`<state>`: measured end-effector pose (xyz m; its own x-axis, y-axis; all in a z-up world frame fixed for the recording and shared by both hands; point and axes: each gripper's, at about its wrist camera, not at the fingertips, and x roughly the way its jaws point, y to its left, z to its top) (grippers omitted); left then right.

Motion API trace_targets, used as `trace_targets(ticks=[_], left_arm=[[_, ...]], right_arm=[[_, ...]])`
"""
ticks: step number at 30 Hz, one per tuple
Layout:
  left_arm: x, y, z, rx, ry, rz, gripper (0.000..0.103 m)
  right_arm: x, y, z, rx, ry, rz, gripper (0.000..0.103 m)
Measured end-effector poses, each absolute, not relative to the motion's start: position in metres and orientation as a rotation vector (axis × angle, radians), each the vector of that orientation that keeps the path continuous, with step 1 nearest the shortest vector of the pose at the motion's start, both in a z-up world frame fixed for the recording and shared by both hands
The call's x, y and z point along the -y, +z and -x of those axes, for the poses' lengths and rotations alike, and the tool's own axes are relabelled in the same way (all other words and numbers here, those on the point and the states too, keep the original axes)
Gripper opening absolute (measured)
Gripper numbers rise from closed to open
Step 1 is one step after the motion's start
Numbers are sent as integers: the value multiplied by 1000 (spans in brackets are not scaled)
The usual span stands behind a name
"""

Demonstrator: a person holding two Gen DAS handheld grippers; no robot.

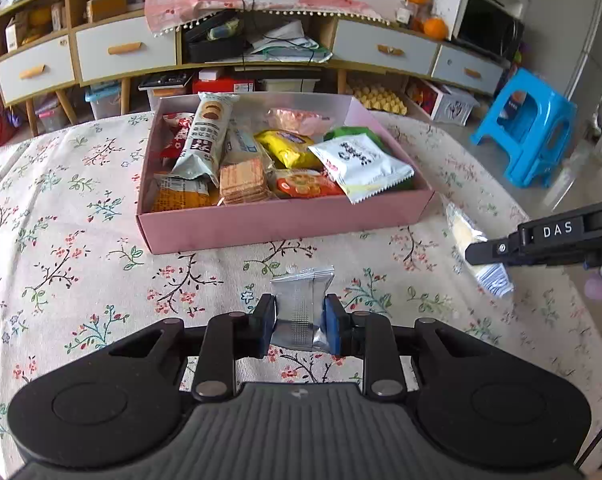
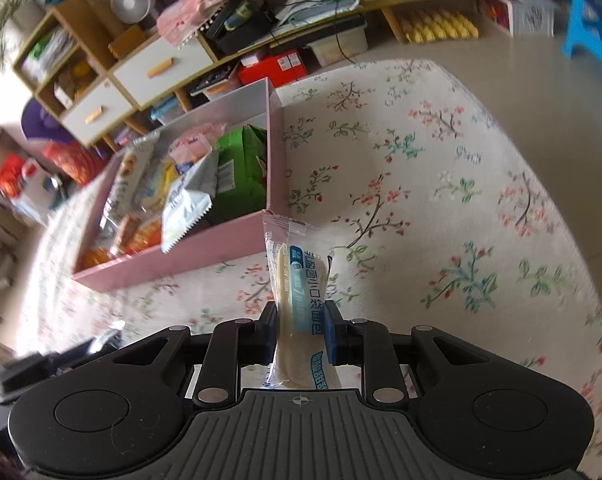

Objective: Organize snacks
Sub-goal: 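Carry the clear packet and bread roll in both tools into the pink box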

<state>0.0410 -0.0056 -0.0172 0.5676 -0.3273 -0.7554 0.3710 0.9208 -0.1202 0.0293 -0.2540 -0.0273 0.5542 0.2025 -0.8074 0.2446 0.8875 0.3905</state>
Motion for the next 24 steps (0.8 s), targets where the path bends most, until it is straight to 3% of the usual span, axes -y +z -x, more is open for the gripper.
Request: trace_targets(ticks=[24], left_arm=[[-5, 7, -90, -819, -414, 209, 24]], right_arm=[[266, 4, -60, -819, -6, -762, 22]])
